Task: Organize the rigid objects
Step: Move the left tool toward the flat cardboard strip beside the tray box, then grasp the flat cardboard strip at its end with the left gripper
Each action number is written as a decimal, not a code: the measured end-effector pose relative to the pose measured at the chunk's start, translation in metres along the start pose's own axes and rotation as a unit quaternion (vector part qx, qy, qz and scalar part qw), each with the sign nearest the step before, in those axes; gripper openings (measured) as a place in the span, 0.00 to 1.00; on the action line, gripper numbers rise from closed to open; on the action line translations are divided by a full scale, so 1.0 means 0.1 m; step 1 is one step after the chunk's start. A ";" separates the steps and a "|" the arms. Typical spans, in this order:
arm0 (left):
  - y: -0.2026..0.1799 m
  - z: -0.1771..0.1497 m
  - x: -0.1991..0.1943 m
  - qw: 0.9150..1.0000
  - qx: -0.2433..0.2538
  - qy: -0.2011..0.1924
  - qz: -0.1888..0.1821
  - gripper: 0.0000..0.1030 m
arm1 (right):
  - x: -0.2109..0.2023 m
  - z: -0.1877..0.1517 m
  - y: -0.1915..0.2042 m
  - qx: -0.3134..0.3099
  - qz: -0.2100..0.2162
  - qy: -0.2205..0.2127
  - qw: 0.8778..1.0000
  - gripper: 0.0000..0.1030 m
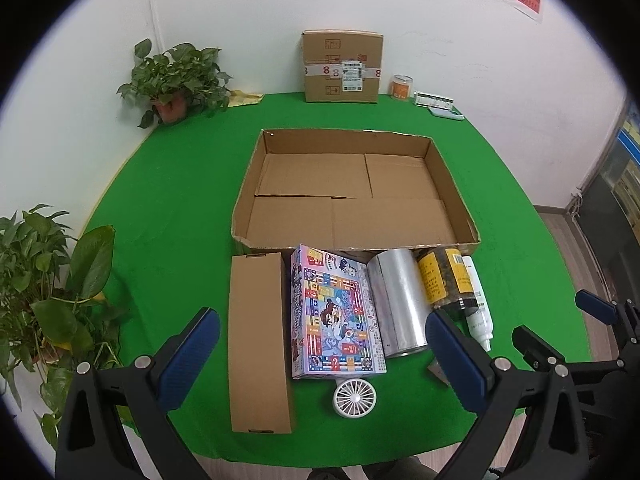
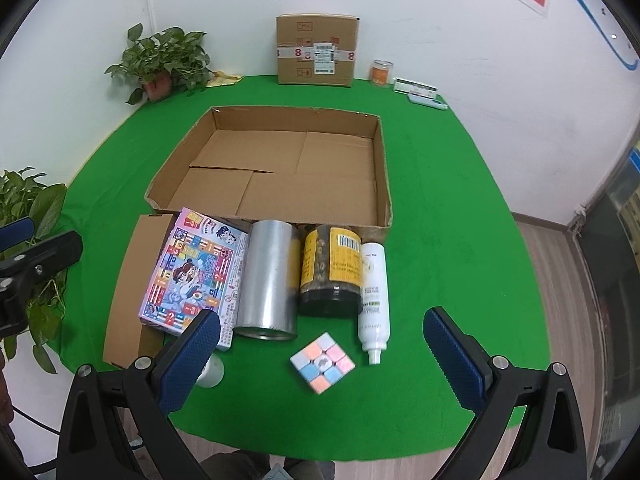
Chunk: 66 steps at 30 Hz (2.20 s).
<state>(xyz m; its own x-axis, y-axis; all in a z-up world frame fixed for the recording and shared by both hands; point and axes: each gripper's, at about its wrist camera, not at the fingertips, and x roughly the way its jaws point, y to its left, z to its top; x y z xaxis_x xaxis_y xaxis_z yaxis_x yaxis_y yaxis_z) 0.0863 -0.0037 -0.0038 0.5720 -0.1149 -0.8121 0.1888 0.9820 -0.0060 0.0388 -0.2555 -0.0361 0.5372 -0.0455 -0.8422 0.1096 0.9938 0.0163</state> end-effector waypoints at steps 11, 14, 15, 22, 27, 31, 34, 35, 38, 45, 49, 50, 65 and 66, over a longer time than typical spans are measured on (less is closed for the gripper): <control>-0.08 -0.04 -0.01 0.998 -0.049 0.018 0.030 0.99 | 0.29 0.12 -0.10 -0.017 0.052 0.011 0.998 0.99; -0.03 -0.09 -0.02 0.997 -0.058 0.024 0.037 0.99 | 0.34 0.10 0.04 -0.034 0.065 0.017 0.997 0.99; 0.00 -0.11 -0.02 0.997 -0.061 0.027 0.040 0.99 | 0.35 0.09 0.09 -0.039 0.068 0.019 0.997 0.99; 0.36 -0.13 0.23 0.995 -0.084 0.061 0.009 0.99 | 0.45 0.15 0.33 -0.038 0.090 0.036 0.995 0.99; 0.78 -0.17 0.61 0.990 -0.093 0.105 -0.027 0.99 | 0.54 0.22 0.60 -0.014 0.115 0.046 0.992 0.99; 1.06 -0.33 1.00 0.985 -0.069 0.153 -0.047 0.98 | 0.63 0.28 0.89 0.016 0.119 0.059 0.991 0.99; 1.11 -0.52 1.21 0.981 -0.046 0.177 -0.068 0.98 | 0.70 0.39 1.12 0.031 0.115 0.070 0.990 0.99; 1.10 -0.60 1.27 0.979 -0.035 0.185 -0.077 0.98 | 0.72 0.43 1.18 0.036 0.116 0.072 0.990 0.99; 1.12 -0.80 1.46 0.972 -0.031 0.217 -0.083 0.98 | 0.84 0.60 1.41 0.051 0.127 0.086 0.987 0.99; 1.07 -1.11 1.70 0.961 -0.022 0.262 -0.080 0.98 | 1.34 1.24 2.13 0.056 0.157 0.142 0.976 0.99; 0.97 -1.20 1.75 0.959 -0.011 0.274 -0.078 0.92 | 1.76 1.46 2.55 0.045 0.160 0.195 0.967 0.99; 0.97 -1.22 1.76 0.958 -0.015 0.276 -0.078 0.89 | 1.86 1.50 2.65 0.041 0.162 0.206 0.964 0.99; 1.27 -1.71 1.46 0.961 -0.032 0.275 -0.014 0.77 | 2.85 1.04 3.57 -0.017 0.122 0.333 0.935 0.98; 1.28 -1.73 1.44 0.961 -0.034 0.273 -0.013 0.77 | 2.93 0.96 3.62 -0.006 0.122 0.346 0.930 0.96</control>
<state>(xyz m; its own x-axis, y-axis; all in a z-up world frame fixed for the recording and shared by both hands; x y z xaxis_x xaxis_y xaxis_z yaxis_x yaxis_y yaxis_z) 0.0547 0.1311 -0.2228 0.0591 -0.0618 -0.9963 0.1342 0.9895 -0.0534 0.3160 0.0808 -0.2251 -0.1237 0.2527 -0.9596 0.0429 0.9675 0.2492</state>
